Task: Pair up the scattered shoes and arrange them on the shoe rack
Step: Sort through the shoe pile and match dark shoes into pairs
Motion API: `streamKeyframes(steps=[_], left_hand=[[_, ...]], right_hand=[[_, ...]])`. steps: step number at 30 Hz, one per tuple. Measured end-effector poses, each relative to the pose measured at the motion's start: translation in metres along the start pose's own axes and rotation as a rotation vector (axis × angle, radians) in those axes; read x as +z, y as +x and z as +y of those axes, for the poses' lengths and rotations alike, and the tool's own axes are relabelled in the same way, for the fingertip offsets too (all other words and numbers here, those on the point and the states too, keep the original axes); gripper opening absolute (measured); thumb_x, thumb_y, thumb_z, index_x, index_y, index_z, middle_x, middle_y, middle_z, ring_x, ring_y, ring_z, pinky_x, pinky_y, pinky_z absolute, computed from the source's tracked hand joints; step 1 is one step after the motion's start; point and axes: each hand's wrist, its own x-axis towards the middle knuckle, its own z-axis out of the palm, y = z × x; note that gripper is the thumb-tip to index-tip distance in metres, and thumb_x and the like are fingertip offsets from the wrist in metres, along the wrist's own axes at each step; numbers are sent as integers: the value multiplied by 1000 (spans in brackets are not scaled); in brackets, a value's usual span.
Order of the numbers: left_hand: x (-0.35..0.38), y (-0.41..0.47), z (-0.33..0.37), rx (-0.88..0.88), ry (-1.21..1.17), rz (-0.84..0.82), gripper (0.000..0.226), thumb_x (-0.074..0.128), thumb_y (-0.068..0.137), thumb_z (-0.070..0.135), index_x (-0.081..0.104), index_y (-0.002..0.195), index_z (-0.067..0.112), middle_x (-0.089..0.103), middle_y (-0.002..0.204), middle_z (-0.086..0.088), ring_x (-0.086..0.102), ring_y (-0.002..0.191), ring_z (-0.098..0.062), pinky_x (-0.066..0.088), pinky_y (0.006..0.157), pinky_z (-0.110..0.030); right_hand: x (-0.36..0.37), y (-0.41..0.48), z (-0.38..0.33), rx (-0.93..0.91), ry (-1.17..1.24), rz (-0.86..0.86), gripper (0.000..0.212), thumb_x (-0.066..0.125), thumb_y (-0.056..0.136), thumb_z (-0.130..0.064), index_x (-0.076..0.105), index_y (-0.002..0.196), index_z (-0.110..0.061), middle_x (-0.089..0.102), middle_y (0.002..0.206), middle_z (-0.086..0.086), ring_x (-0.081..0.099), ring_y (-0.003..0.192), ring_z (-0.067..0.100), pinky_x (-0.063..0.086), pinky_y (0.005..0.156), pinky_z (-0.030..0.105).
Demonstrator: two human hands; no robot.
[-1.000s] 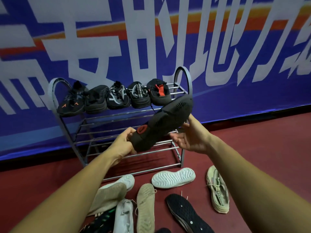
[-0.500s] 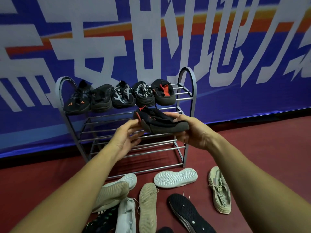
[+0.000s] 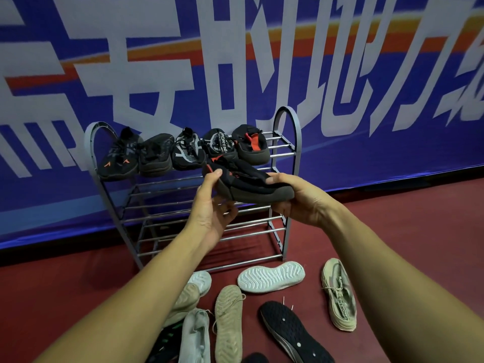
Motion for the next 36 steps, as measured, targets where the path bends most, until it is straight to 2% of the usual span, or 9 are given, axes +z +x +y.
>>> streamKeyframes(steps=[3, 6, 10, 15, 18, 23, 26, 30, 36], left_hand=[[4, -1, -1, 28, 3, 31, 35, 68, 81, 51, 65, 102, 24, 69, 79, 2, 61, 69, -13, 46, 62, -29], [10, -3, -4, 81, 9, 43, 49, 69, 79, 54, 65, 114, 20, 68, 79, 3, 62, 58, -9, 49, 58, -27], [21, -5, -4, 113, 32, 27, 71, 74, 69, 57, 62, 125, 15, 71, 98, -1, 65, 74, -13, 50, 69, -32], [29, 5, 0, 81, 19, 18, 25, 75, 81, 32, 65, 100, 18, 69, 82, 0, 61, 72, -14, 47, 62, -27], [35, 17, 9, 96, 48, 64, 18, 73, 84, 25, 65, 98, 15, 68, 77, -1, 59, 68, -14, 47, 59, -26], [47, 40, 20, 87, 77, 77, 11, 73, 85, 23, 69, 92, 15, 69, 80, -3, 59, 67, -13, 46, 62, -26], [59, 53, 23, 92, 76, 52, 14, 75, 84, 24, 71, 94, 15, 70, 84, -4, 60, 66, -13, 46, 65, -27], [77, 62, 20, 71, 80, -23, 18, 78, 82, 28, 71, 94, 17, 73, 82, -2, 62, 65, -12, 43, 62, -27], [84, 70, 7, -47, 271, -105, 24, 80, 79, 34, 71, 95, 18, 74, 88, -3, 63, 71, -14, 38, 57, -25]], right_hand=[[2, -1, -4, -12, -50, 21, 35, 76, 71, -25, 69, 102, -7, 44, 101, 15, 41, 78, 20, 27, 67, 28], [1, -4, -7, -56, -117, -59, 45, 69, 80, -22, 68, 120, -1, 62, 111, 19, 53, 96, 27, 42, 76, 30], [1, -7, -15, -116, -43, -49, 38, 62, 89, -14, 67, 126, -9, 69, 116, 15, 63, 95, 21, 49, 74, 27], [5, -7, -19, -151, -46, 24, 33, 60, 93, -18, 68, 125, -14, 68, 105, 10, 55, 80, 24, 42, 60, 22], [4, -3, -25, -113, 21, 63, 30, 68, 90, -37, 70, 111, -16, 65, 79, 3, 48, 54, 9, 38, 48, 18], [-10, -5, -34, -35, -71, 114, 29, 70, 85, -49, 69, 84, -20, 60, 63, -3, 39, 48, 6, 29, 44, 18], [-15, -5, -36, -37, -44, 98, 30, 73, 86, -37, 67, 103, -14, 64, 72, 0, 39, 49, 6, 29, 42, 16], [-21, 7, -35, -95, 144, 237, 25, 73, 86, -13, 57, 104, -6, 50, 74, 5, 41, 49, 6, 30, 39, 14], [-36, 27, -32, -176, 300, 359, 19, 73, 87, -13, 67, 101, -3, 66, 77, 7, 46, 49, 4, 35, 41, 12]])
